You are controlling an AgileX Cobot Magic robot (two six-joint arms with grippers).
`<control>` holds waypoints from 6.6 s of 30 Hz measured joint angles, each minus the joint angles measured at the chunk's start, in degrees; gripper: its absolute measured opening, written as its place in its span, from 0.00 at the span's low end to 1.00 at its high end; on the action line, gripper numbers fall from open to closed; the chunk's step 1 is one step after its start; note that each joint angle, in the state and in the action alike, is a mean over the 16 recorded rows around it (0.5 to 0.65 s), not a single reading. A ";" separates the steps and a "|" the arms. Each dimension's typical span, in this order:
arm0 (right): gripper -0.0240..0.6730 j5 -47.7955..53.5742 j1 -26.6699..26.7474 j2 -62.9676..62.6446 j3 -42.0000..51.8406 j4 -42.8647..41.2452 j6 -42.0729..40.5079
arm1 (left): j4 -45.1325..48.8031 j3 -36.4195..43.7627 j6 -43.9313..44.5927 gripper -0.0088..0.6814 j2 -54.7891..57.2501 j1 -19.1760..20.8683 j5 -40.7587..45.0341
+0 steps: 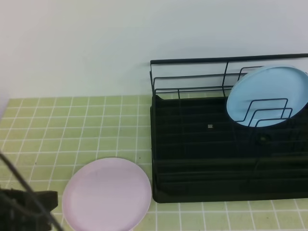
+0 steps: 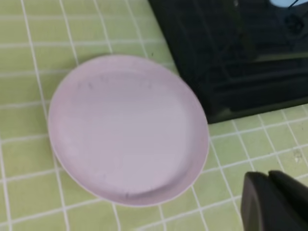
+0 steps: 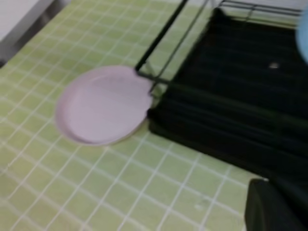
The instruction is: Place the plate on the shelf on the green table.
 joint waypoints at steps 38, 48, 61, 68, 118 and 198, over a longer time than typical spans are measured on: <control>0.03 7.10 4.12 0.43 -0.22 10.83 -2.20 | 24.07 -19.76 -10.98 0.53 51.34 0.00 0.94; 0.03 8.96 4.12 0.43 -0.22 11.74 -2.20 | 22.89 -21.89 -10.70 0.52 56.79 0.00 -1.08; 0.03 9.27 4.12 0.43 -0.22 13.51 -2.20 | 20.80 -21.94 -10.18 0.41 59.52 0.00 -4.65; 0.03 9.27 4.12 0.43 -0.22 13.78 -2.20 | 21.03 -21.94 -9.99 0.24 60.07 0.00 -6.00; 0.03 11.95 4.12 0.43 -0.22 14.07 -2.20 | 27.19 -21.94 -15.46 0.52 50.90 0.00 -5.55; 0.46 -9.91 4.12 13.47 -0.22 35.23 -17.01 | -25.22 -26.85 23.42 0.01 30.41 -5.92 -9.58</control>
